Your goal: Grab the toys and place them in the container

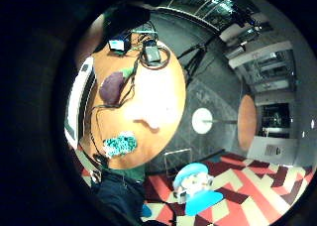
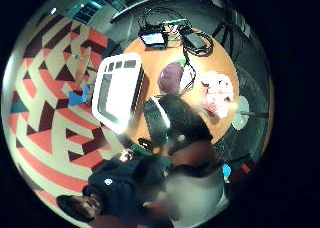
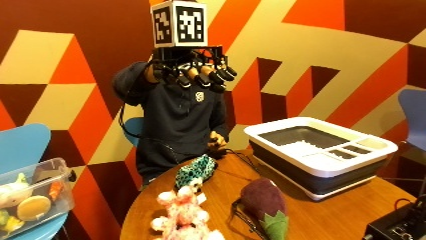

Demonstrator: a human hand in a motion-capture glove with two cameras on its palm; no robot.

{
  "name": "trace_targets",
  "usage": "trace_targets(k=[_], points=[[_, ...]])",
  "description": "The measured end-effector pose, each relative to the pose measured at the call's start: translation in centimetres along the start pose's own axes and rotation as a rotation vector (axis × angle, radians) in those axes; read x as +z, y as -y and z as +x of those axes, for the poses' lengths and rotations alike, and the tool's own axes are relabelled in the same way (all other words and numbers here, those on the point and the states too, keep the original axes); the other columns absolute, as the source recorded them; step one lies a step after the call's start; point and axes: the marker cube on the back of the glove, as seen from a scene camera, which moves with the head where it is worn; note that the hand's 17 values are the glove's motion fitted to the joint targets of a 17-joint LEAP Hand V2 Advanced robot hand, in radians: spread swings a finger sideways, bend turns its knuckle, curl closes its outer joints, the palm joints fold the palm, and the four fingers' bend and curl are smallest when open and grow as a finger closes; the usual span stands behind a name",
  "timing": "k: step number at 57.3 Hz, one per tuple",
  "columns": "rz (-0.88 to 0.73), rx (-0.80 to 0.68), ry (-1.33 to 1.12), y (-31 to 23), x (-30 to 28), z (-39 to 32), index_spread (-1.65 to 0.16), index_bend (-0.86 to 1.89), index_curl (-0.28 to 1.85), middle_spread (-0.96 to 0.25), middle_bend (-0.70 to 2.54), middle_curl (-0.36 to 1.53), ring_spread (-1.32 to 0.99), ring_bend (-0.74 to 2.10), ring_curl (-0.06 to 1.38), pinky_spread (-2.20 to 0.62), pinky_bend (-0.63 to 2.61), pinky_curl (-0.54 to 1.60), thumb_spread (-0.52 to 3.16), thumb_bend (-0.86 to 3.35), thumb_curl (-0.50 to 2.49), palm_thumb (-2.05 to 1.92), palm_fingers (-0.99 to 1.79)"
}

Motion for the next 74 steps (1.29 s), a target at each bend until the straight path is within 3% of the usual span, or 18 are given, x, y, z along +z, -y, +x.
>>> trace_targets(k=[9, 22, 39, 57, 74], points=[[0.005, 0.004, 0.010, 0.4, -0.2, 0.2, -0.22, 0.14, 0.08, -0.07, 0.18, 0.10, -0.04, 0.21, 0.06, 0.01, 0.59, 0.18, 0.96, 0.02, 0.05, 0.02, -0.04], [-0.032, 0.021, 0.007, 1.0, 0.7, 0.4, -0.26, 0.14, 0.15, -0.08, 0.18, 0.18, -0.06, 0.23, 0.12, 0.01, 0.62, 0.24, 1.27, 0.00, 0.11, 0.00, -0.08], [-0.104, 0.084, 0.006, 2.9, 4.9, 1.8, -0.27, 0.12, 0.19, -0.09, 0.14, 0.22, -0.05, 0.17, 0.16, 0.03, 0.70, 0.30, 1.34, -0.02, 0.17, -0.02, -0.18], [-0.242, 0.149, 0.066, 4.3, 15.7, 5.2, -0.28, 0.09, 0.19, -0.08, 0.08, 0.19, -0.02, 0.16, 0.18, 0.06, 0.85, 0.35, 1.31, -0.02, 0.21, -0.01, -0.31], [-0.369, 0.309, 0.162, 3.5, 24.7, 6.6, -0.28, 0.07, 0.17, -0.06, 0.03, 0.13, 0.03, 0.16, 0.18, 0.09, 1.08, 0.41, 1.22, -0.01, 0.25, 0.02, -0.36]])
